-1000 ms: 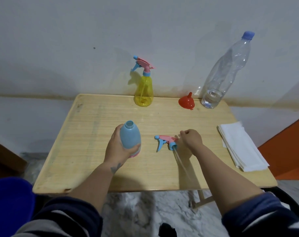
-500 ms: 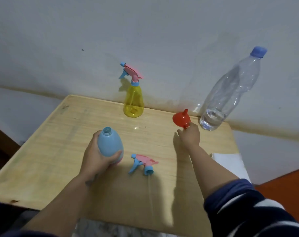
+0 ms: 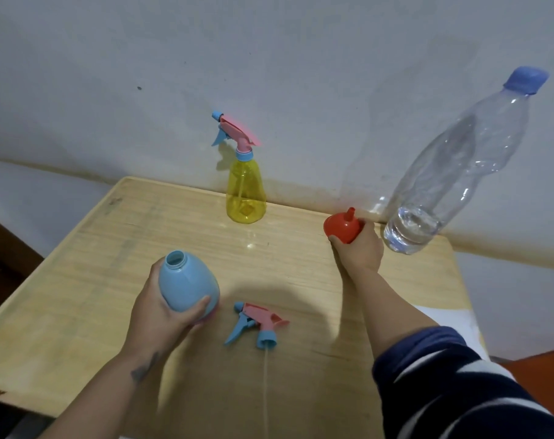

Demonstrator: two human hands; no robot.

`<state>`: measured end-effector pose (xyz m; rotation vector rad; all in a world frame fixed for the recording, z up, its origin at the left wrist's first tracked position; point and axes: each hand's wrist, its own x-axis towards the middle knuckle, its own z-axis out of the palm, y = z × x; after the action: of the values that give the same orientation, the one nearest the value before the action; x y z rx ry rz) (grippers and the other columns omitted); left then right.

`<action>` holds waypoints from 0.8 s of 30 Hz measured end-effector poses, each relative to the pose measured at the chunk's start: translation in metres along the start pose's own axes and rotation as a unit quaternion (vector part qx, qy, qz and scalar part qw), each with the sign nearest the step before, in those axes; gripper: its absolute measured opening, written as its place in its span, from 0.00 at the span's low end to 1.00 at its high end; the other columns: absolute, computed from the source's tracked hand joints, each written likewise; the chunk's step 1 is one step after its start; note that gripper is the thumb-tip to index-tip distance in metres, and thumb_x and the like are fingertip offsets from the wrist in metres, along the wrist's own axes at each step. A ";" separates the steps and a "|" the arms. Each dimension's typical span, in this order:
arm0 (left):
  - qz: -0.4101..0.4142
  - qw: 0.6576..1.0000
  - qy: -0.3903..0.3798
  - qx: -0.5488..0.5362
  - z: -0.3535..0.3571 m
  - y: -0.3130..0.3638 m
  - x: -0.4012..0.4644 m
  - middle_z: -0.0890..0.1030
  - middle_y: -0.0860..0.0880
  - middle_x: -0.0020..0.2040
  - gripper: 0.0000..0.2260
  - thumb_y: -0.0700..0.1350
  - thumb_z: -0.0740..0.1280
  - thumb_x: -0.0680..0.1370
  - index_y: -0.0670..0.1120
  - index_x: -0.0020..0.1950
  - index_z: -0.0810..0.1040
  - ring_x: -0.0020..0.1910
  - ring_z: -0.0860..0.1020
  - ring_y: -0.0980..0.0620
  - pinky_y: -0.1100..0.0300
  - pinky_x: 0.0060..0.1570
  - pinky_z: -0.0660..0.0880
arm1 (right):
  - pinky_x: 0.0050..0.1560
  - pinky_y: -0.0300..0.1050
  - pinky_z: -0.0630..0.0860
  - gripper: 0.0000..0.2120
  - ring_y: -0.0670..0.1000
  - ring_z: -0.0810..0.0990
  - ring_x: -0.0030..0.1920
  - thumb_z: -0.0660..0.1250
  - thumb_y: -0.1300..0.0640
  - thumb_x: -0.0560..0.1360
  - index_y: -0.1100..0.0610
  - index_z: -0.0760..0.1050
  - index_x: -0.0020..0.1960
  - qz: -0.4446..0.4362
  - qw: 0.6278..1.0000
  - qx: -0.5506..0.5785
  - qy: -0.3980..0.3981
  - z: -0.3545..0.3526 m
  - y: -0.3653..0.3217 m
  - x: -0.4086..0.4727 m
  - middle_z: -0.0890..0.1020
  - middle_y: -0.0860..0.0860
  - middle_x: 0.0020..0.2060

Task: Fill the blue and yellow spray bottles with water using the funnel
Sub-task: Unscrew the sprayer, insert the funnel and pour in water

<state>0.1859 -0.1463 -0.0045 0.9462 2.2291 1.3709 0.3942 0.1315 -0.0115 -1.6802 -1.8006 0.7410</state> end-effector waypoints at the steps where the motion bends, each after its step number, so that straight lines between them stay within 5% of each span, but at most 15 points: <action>1: -0.001 1.000 -0.001 0.000 0.000 0.000 0.000 0.76 0.51 0.58 0.38 0.43 0.81 0.62 0.59 0.64 0.63 0.54 0.76 0.51 0.60 0.45 0.73 | 0.68 0.58 0.67 0.34 0.57 0.77 0.60 0.77 0.48 0.63 0.55 0.69 0.65 0.001 1.000 0.009 -0.004 0.001 -0.001 -0.001 0.79 0.53 0.58; 5: 0.000 1.000 -0.006 -0.002 0.000 0.002 -0.001 0.76 0.51 0.59 0.38 0.44 0.81 0.63 0.60 0.65 0.63 0.55 0.76 0.50 0.60 0.45 0.73 | 0.63 0.54 0.73 0.36 0.55 0.75 0.60 0.77 0.46 0.62 0.54 0.68 0.65 0.024 0.996 0.084 -0.014 -0.003 -0.015 -0.014 0.74 0.51 0.62; 9: -0.009 1.000 -0.020 -0.020 -0.003 0.003 -0.001 0.75 0.52 0.59 0.38 0.45 0.81 0.63 0.64 0.63 0.62 0.55 0.75 0.51 0.55 0.49 0.75 | 0.45 0.27 0.73 0.29 0.50 0.75 0.55 0.76 0.54 0.67 0.58 0.71 0.65 0.017 0.989 0.145 -0.024 -0.010 -0.027 -0.030 0.69 0.52 0.61; 10: -0.009 0.999 -0.024 -0.021 -0.004 0.003 0.000 0.75 0.52 0.59 0.39 0.46 0.81 0.62 0.63 0.63 0.62 0.55 0.76 0.50 0.54 0.50 0.76 | 0.47 0.26 0.72 0.29 0.49 0.74 0.54 0.75 0.54 0.68 0.58 0.71 0.66 0.015 0.988 0.149 -0.031 -0.012 -0.031 -0.036 0.68 0.53 0.61; 14: -0.019 0.998 -0.053 -0.028 -0.010 0.003 0.003 0.75 0.53 0.58 0.39 0.47 0.81 0.62 0.63 0.64 0.62 0.54 0.76 0.51 0.54 0.48 0.76 | 0.62 0.43 0.73 0.29 0.49 0.73 0.55 0.76 0.51 0.67 0.56 0.70 0.64 0.012 0.987 0.157 -0.038 -0.018 -0.046 -0.068 0.69 0.54 0.60; 19: 0.016 0.995 -0.097 -0.022 -0.025 0.000 0.006 0.75 0.54 0.57 0.37 0.46 0.80 0.63 0.64 0.62 0.63 0.53 0.76 0.52 0.60 0.44 0.73 | 0.59 0.50 0.77 0.25 0.52 0.76 0.55 0.78 0.49 0.64 0.52 0.71 0.56 0.009 0.981 0.187 -0.051 -0.017 -0.070 -0.114 0.73 0.53 0.58; 24: 0.028 0.990 -0.134 -0.030 -0.037 -0.006 0.006 0.75 0.56 0.56 0.36 0.47 0.80 0.63 0.65 0.62 0.63 0.53 0.76 0.54 0.59 0.46 0.75 | 0.53 0.45 0.76 0.27 0.52 0.76 0.58 0.78 0.49 0.65 0.51 0.74 0.62 -0.046 0.981 0.162 -0.097 -0.026 -0.121 -0.154 0.74 0.50 0.59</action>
<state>0.1576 -0.1676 0.0078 1.1077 1.9660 1.2444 0.3382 -0.0295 0.0894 -1.3412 -1.7579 1.1233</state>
